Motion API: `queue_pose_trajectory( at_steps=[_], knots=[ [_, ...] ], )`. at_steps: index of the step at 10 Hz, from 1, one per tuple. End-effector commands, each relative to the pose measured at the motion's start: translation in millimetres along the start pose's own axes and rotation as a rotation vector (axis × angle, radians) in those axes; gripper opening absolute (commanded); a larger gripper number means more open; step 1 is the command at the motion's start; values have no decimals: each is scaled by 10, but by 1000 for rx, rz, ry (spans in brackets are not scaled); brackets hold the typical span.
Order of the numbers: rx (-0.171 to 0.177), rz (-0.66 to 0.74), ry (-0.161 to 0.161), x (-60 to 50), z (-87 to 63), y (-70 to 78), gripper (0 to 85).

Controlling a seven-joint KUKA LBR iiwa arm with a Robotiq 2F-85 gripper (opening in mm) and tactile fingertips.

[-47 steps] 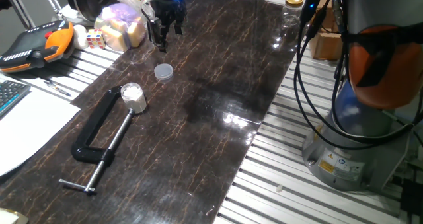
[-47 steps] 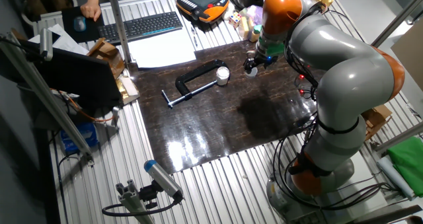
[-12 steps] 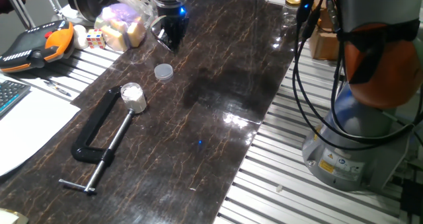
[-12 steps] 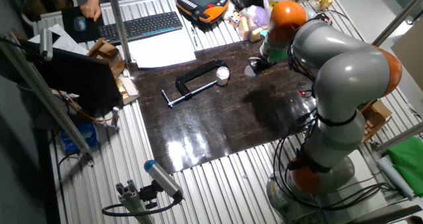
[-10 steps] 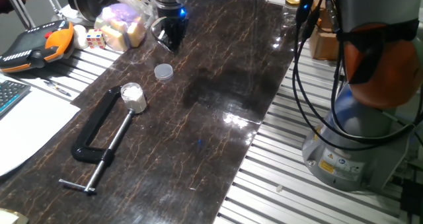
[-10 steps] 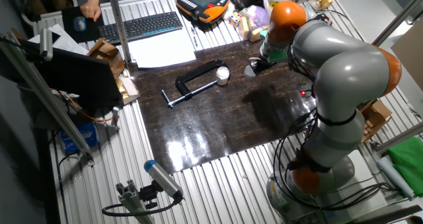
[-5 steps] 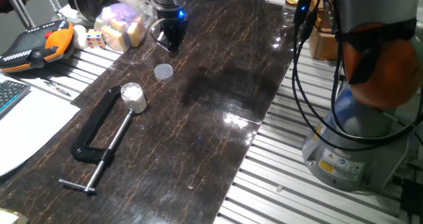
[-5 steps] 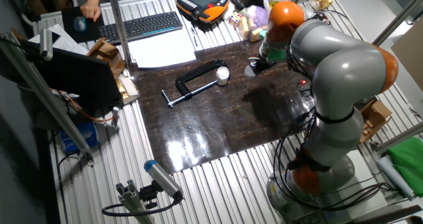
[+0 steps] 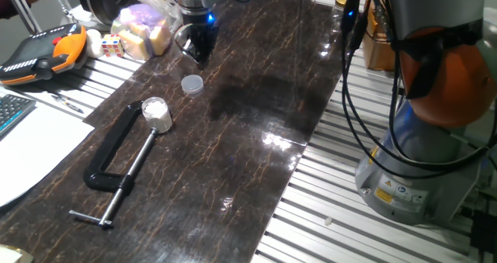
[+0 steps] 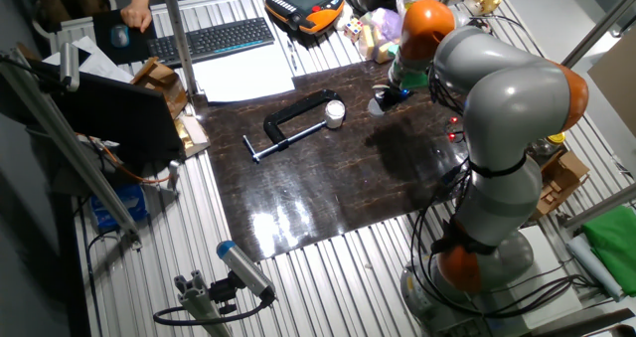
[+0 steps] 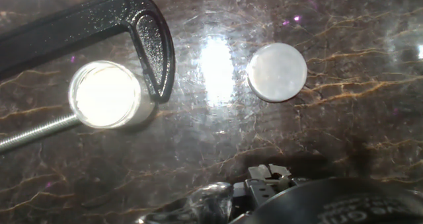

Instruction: Screw the lid onto the jar

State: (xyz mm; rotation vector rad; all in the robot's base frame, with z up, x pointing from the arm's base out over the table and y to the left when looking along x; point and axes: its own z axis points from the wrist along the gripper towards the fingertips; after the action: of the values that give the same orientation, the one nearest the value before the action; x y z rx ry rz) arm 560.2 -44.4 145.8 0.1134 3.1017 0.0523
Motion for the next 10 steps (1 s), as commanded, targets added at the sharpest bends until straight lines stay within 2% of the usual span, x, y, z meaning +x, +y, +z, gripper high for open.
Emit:
queue_pose_trajectory(
  at_steps=[1,2,3,4,5,6,8,10],
  knots=[
    [3,-6,4,-19,-10,-2,7],
    [0,-4,1,-20,-12,0,7],
    [17,0,-20,-36,-14,-15,7],
    [26,-4,-25,-61,6,-51,7],
    [6,-6,-22,-83,61,-65,7],
    [6,-7,-22,-79,81,-60,7],
    [17,-16,-17,-79,81,-60,7],
    [47,-9,-5,-79,81,-60,7]
  ],
)
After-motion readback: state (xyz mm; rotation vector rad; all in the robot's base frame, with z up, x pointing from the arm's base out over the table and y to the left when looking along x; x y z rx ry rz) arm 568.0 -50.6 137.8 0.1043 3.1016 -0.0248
